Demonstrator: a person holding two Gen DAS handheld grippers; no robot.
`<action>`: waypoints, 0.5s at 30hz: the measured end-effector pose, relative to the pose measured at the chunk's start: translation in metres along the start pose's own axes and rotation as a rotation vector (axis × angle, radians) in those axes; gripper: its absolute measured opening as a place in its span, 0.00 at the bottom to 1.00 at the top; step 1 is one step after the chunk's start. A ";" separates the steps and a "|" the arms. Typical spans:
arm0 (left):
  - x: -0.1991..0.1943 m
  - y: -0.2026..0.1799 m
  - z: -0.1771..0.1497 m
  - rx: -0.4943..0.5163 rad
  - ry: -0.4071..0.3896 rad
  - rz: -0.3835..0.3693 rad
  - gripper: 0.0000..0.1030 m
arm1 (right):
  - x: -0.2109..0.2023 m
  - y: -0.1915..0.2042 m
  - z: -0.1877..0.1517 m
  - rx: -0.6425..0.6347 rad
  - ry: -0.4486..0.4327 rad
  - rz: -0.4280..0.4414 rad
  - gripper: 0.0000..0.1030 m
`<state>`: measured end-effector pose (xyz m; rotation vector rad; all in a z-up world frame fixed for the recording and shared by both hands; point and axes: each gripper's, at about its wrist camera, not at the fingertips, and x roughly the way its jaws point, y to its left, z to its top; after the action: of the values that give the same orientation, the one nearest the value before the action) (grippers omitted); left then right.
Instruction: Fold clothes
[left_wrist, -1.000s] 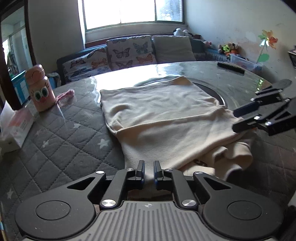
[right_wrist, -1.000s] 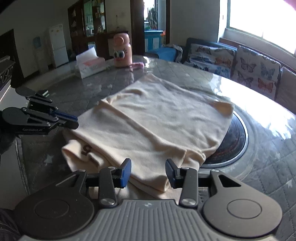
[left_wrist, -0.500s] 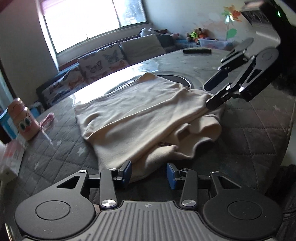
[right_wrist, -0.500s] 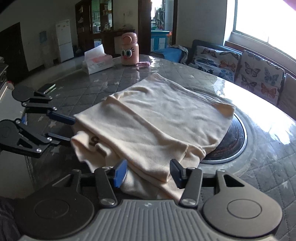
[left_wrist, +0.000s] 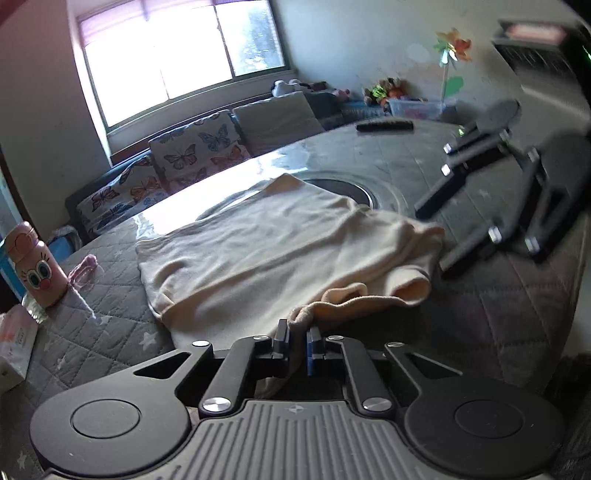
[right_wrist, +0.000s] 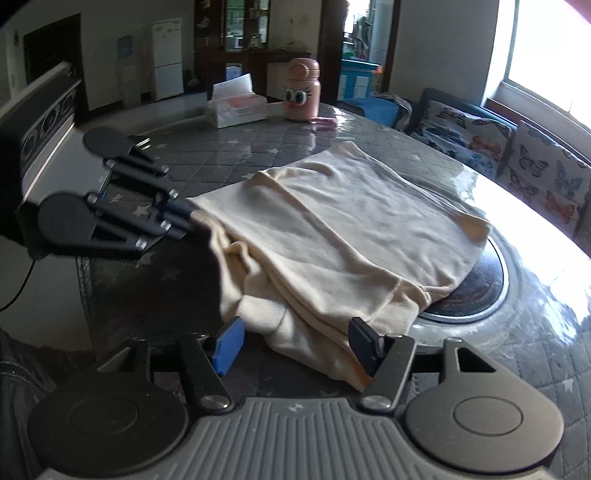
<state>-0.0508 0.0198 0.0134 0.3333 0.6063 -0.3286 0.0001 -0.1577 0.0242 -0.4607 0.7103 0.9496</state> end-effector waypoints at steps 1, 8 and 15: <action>0.001 0.004 0.003 -0.019 -0.002 -0.002 0.08 | 0.001 0.001 0.000 -0.009 -0.001 0.005 0.66; 0.009 0.027 0.022 -0.100 -0.018 -0.020 0.08 | 0.016 0.008 0.006 -0.068 -0.020 -0.003 0.66; 0.009 0.030 0.019 -0.100 -0.003 -0.028 0.12 | 0.042 0.000 0.016 -0.022 -0.025 -0.010 0.37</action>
<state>-0.0227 0.0369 0.0293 0.2287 0.6223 -0.3249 0.0226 -0.1233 0.0047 -0.4711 0.6753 0.9534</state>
